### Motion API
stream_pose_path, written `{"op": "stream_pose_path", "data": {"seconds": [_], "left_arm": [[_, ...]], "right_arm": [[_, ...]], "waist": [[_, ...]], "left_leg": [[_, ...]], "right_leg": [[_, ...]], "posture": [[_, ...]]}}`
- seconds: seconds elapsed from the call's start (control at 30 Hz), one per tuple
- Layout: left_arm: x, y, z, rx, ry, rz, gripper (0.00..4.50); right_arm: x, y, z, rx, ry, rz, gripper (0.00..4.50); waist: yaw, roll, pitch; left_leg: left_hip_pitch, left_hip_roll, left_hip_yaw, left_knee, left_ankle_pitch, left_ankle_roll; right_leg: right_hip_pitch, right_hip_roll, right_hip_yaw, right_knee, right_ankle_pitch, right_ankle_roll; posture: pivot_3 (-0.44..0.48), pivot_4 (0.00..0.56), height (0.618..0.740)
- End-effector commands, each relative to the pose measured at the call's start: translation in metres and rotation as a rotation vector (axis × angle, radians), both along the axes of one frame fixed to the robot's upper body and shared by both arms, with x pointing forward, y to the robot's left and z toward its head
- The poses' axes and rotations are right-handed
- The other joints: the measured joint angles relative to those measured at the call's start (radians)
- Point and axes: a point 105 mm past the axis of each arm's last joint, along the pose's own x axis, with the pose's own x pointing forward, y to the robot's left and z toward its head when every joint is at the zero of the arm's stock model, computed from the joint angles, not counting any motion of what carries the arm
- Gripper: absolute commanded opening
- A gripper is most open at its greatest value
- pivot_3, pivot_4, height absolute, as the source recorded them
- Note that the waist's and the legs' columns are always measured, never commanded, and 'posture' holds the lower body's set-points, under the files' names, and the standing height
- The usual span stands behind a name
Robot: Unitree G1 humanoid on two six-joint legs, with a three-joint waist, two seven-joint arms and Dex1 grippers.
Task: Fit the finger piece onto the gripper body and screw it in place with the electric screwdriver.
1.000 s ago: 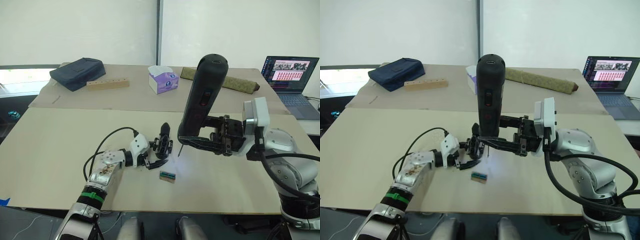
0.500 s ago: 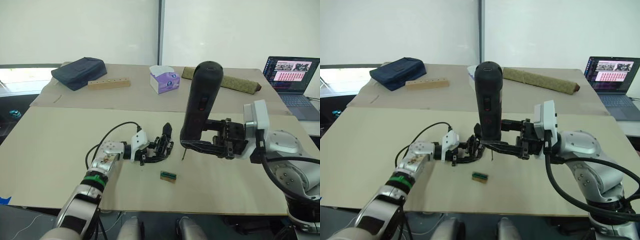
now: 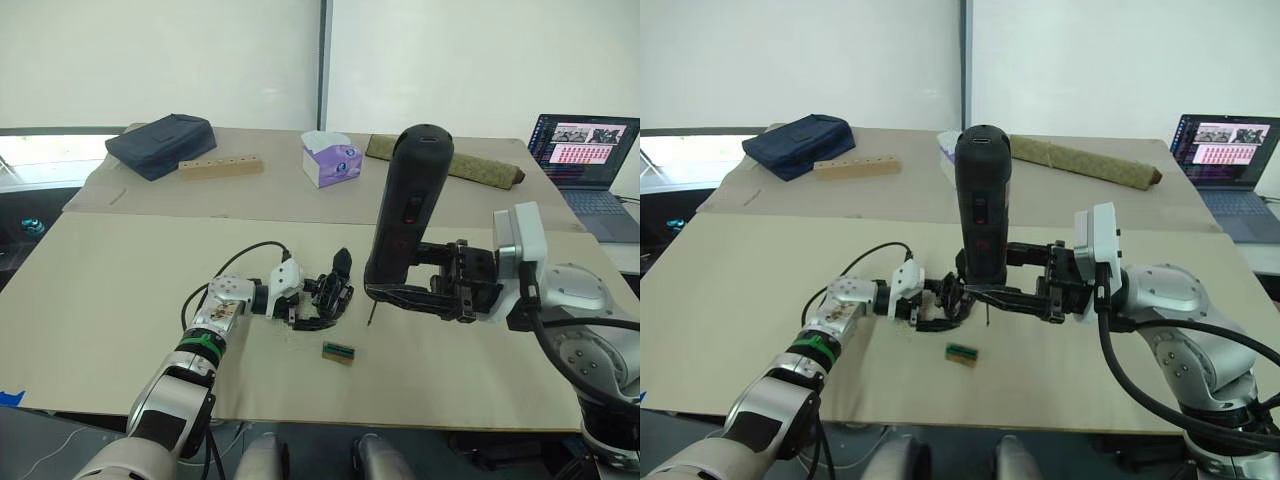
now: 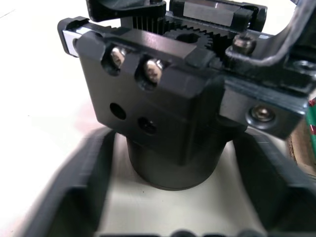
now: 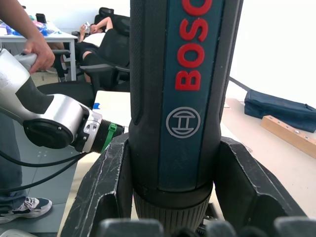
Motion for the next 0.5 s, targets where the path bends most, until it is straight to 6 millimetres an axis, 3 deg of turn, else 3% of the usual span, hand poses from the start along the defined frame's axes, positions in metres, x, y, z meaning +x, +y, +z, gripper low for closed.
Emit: {"op": "stream_pose_path", "data": {"seconds": [0.03, 0.2, 0.37, 0.5], "left_arm": [[-0.006, 0.011, -0.004, -0.010, 0.010, 0.024, 4.45], [-0.017, 0.022, -0.003, -0.038, 0.009, 0.093, 4.45], [-0.031, 0.009, -0.002, -0.077, 0.058, 0.149, 4.45], [-0.029, -0.001, -0.006, -0.076, 0.055, 0.224, 4.45]], "right_arm": [[-0.008, -0.003, 0.015, 0.025, -0.076, 0.012, 1.90], [-0.006, -0.004, 0.013, 0.021, -0.077, 0.013, 1.90], [-0.001, -0.006, 0.008, -0.011, -0.089, 0.000, 1.90], [0.002, -0.006, 0.008, -0.016, -0.096, 0.006, 1.90]], "waist": [[-0.003, 0.000, 0.000], [-0.025, 0.000, 0.000], [-0.023, 0.000, 0.000], [-0.014, 0.000, 0.000]], "left_leg": [[0.000, 0.000, 0.000, 0.000, 0.000, 0.000], [0.001, 0.002, 0.000, 0.000, 0.000, 0.000], [0.002, 0.002, 0.000, 0.000, 0.000, 0.000], [0.001, 0.001, 0.000, 0.000, 0.000, 0.000]], "right_leg": [[0.000, 0.000, 0.000, 0.000, 0.000, 0.000], [0.000, 0.001, 0.000, 0.001, 0.000, 0.000], [0.000, 0.001, 0.000, 0.003, 0.000, 0.000], [0.000, 0.000, 0.000, 0.002, 0.000, 0.000]], "posture": [[0.000, 0.150, 0.740], [0.000, 0.150, 0.740], [0.000, 0.150, 0.740], [0.000, 0.150, 0.740]]}}
